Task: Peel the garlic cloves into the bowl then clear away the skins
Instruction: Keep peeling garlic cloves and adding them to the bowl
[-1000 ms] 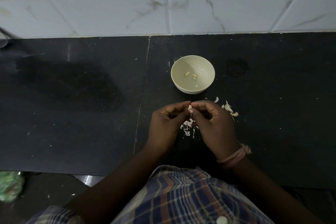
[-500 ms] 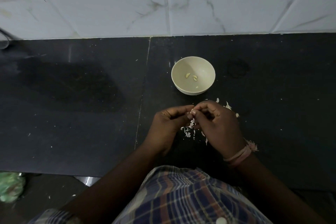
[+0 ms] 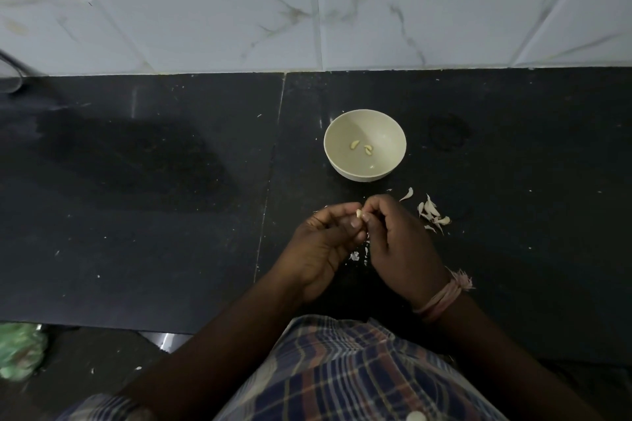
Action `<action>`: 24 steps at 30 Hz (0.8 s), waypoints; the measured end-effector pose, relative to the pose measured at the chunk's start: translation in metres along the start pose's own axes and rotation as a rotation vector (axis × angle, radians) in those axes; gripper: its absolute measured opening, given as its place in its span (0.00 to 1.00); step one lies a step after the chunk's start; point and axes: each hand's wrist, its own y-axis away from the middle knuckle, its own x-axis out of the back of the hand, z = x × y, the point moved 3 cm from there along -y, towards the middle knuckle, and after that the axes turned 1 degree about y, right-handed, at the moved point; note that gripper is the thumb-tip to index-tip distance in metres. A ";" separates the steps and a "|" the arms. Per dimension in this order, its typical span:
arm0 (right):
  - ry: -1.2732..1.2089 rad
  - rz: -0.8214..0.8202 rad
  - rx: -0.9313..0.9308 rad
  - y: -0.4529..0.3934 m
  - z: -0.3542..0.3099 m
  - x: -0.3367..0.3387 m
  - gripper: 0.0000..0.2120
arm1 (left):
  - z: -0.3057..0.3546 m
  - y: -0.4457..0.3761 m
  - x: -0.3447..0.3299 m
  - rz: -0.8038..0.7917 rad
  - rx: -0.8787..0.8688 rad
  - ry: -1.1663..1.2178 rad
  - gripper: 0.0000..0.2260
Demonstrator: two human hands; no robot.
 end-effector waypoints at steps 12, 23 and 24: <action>-0.126 -0.004 -0.133 0.004 0.001 -0.005 0.04 | 0.003 0.004 -0.006 0.018 0.063 0.083 0.10; -0.195 0.099 -0.140 0.000 -0.002 -0.004 0.04 | 0.006 0.002 -0.010 0.010 0.021 0.141 0.08; -0.186 0.102 -0.123 0.001 -0.003 -0.004 0.04 | 0.006 0.001 -0.009 0.019 0.012 0.142 0.08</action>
